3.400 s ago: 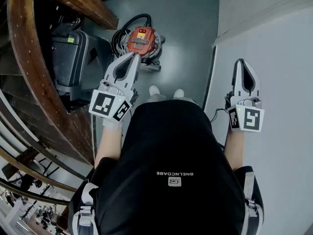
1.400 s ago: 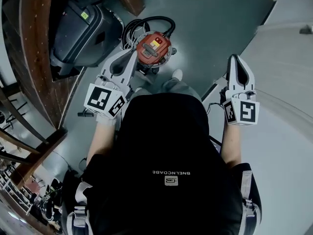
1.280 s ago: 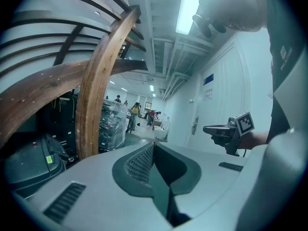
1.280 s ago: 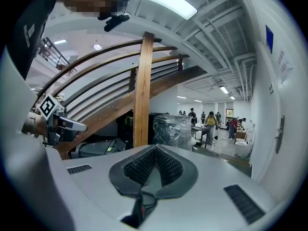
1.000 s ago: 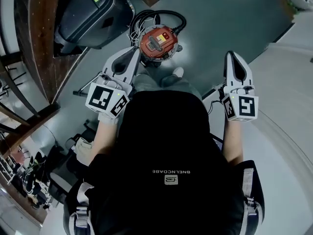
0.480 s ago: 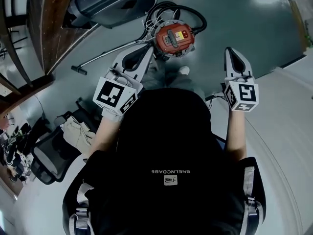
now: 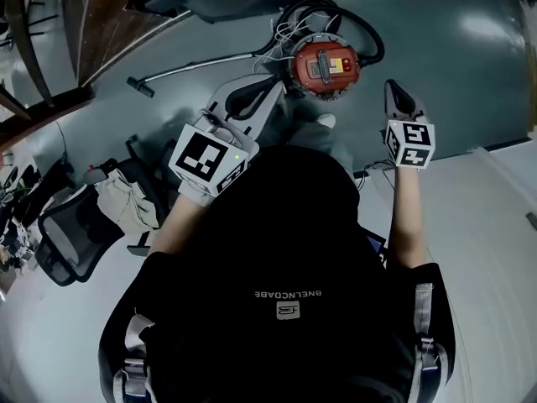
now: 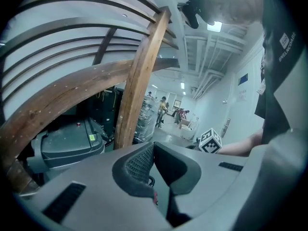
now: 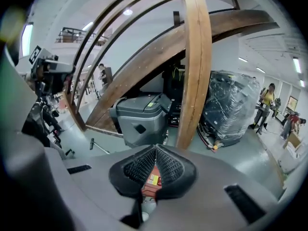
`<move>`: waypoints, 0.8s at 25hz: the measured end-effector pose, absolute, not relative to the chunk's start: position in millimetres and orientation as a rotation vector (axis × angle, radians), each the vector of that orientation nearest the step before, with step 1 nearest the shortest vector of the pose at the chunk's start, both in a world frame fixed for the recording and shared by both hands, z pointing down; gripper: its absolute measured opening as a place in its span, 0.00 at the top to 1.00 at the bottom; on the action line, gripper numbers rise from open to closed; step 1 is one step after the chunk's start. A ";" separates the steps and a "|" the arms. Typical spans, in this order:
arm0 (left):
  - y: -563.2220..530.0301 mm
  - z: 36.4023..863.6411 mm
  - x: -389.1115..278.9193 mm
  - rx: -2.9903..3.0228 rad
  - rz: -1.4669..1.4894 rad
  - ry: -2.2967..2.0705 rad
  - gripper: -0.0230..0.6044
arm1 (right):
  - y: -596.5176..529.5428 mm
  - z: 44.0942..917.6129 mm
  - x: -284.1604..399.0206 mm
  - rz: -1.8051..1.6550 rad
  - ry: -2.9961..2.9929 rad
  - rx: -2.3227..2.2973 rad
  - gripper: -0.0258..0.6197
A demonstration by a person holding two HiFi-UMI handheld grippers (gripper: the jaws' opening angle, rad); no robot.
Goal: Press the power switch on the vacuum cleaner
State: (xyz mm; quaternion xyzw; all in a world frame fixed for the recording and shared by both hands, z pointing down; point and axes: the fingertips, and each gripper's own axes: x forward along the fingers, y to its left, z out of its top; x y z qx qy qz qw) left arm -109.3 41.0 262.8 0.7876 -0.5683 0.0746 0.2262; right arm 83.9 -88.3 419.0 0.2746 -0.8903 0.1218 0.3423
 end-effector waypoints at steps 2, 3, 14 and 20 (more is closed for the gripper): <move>40.7 267.7 -115.9 2.158 0.215 -1.568 0.94 | -90.7 445.0 76.4 0.319 -2.283 0.680 0.92; 40.9 270.2 -118.6 2.152 0.218 -1.566 0.94 | -91.4 457.5 73.4 0.324 -2.268 0.666 0.92; 39.7 313.3 -137.5 2.093 0.314 -1.499 0.94 | -92.2 589.5 49.8 0.420 -2.115 0.547 0.92; 39.0 331.7 -154.5 2.056 0.340 -1.488 0.94 | -95.9 651.4 40.7 0.484 -2.035 0.528 0.92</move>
